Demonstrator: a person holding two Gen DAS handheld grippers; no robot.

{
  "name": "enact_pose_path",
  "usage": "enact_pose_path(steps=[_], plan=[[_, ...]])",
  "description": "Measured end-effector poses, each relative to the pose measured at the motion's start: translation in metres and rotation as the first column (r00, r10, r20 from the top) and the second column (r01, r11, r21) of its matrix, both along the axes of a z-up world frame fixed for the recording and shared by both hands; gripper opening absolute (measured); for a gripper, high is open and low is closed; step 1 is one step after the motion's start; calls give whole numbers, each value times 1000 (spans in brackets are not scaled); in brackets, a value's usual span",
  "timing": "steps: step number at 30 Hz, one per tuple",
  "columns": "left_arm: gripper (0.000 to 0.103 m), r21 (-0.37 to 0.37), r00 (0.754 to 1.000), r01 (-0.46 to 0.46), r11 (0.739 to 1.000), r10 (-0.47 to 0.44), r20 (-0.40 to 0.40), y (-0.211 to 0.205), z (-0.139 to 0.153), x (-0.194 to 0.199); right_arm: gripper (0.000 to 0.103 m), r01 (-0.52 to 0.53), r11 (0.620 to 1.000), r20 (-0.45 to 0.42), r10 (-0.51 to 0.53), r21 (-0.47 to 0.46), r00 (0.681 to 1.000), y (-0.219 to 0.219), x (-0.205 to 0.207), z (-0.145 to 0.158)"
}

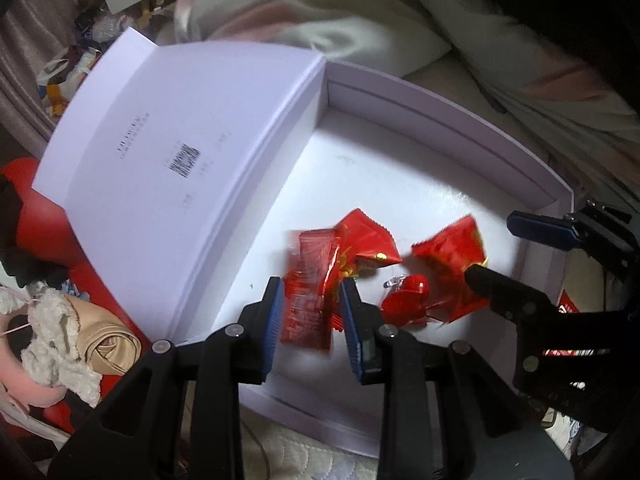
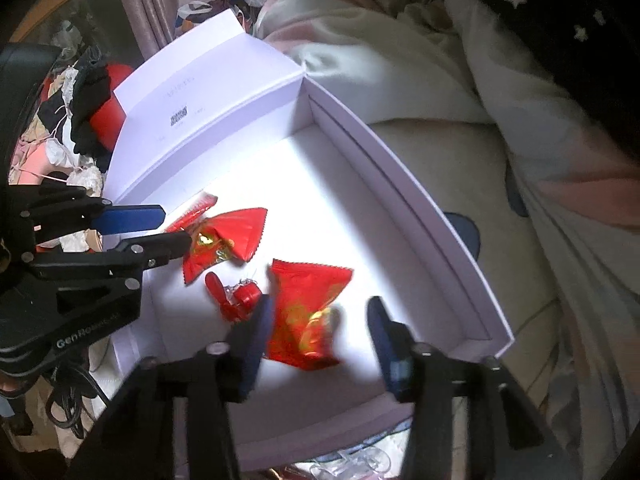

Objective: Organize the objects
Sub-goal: 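Lower and open both grippers to drop the red packet and GY bag into the box, then lift both grippers out of the box and pull back from it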

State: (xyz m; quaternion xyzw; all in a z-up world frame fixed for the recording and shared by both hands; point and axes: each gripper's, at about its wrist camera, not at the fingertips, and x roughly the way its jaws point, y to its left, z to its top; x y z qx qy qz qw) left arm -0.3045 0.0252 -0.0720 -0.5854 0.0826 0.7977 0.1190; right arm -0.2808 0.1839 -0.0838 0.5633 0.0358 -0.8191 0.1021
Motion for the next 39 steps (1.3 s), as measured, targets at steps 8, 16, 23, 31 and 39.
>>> enact_pose_path(steps=[8, 16, 23, 31, 39], plan=[[41, -10, 997, -18, 1000, 17, -74, -6, 33, 13, 52, 13, 1000, -52, -12, 5, 999, 2, 11, 27], [52, 28, 992, -44, 999, 47, -118, -22, 58, 24, 53, 23, 1000, -106, -23, 4, 994, -4, 27, 55], [52, 31, 986, -64, 997, 68, -151, -29, 76, 41, 53, 23, 1000, -142, -24, -8, 990, -7, 44, 77], [52, 35, 982, -53, 998, 58, -179, -28, 93, 63, 53, 33, 999, -173, -34, -8, 984, -5, 65, 95], [62, 40, 974, -58, 998, 65, -217, -27, 108, 85, 53, 48, 999, -189, -47, 2, 981, -1, 96, 106]])
